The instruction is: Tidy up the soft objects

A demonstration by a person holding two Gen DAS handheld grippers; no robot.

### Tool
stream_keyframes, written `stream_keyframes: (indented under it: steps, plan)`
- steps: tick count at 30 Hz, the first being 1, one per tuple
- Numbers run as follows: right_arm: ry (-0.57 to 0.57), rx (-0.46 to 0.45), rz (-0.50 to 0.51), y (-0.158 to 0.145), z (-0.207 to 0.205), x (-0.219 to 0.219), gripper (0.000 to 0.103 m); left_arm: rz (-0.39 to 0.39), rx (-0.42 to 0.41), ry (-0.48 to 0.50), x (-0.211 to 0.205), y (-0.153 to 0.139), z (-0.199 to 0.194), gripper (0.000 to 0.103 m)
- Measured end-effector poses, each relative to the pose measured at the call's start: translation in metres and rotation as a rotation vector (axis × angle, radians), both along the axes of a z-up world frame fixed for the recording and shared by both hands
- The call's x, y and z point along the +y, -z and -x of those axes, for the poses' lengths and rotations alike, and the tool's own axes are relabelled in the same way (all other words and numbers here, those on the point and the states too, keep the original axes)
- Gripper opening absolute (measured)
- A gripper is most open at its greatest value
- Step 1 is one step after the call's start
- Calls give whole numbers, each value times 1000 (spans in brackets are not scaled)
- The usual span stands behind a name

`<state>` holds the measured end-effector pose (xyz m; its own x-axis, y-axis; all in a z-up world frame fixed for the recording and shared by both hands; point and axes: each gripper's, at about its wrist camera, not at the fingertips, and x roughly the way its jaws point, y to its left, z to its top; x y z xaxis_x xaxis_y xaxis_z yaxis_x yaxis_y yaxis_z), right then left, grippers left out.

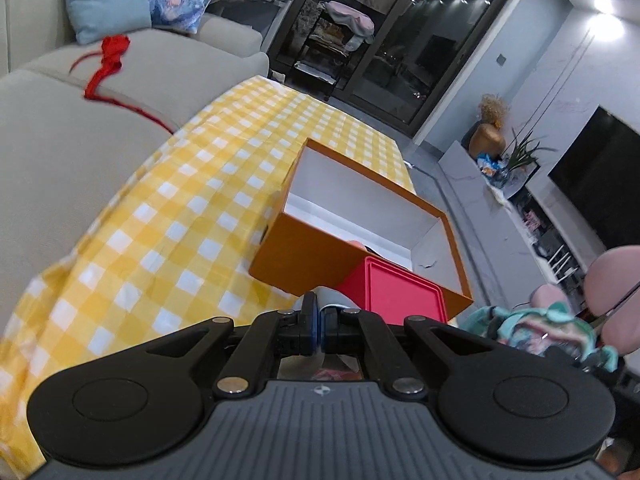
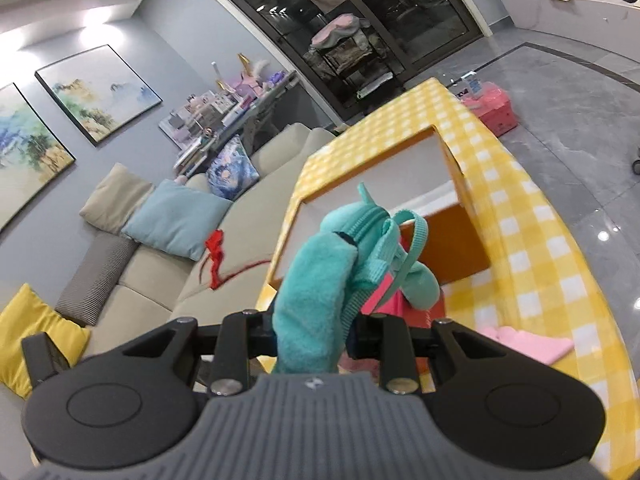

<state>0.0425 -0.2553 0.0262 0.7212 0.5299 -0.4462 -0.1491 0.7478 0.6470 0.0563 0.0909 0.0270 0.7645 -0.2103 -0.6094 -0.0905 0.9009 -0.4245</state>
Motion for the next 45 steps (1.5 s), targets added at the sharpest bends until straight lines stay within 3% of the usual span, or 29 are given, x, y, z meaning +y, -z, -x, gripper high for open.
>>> stream_keyframes:
  steps: [14, 26, 29, 33, 39, 45]
  plan:
    - [25, -63, -72, -32, -47, -9, 27, -31, -103, -8, -23, -48, -45, 1]
    - [-25, -69, 83, -29, -94, 9, 27, -66, -189, 40, -63, -66, -96, 1]
    - [-38, -63, 104, -28, -110, 11, 27, -66, -185, 36, -70, -61, -110, 1]
    - [-46, -82, 165, -30, -136, 16, 27, 4, -162, 56, -67, -46, -132, 1]
    - [-60, -107, 202, -24, -178, 17, 27, -53, -62, 59, -65, -17, -172, 1]
    - [-73, -82, 173, 5, -219, 31, 27, -77, 56, 6, -59, 26, -198, 1]
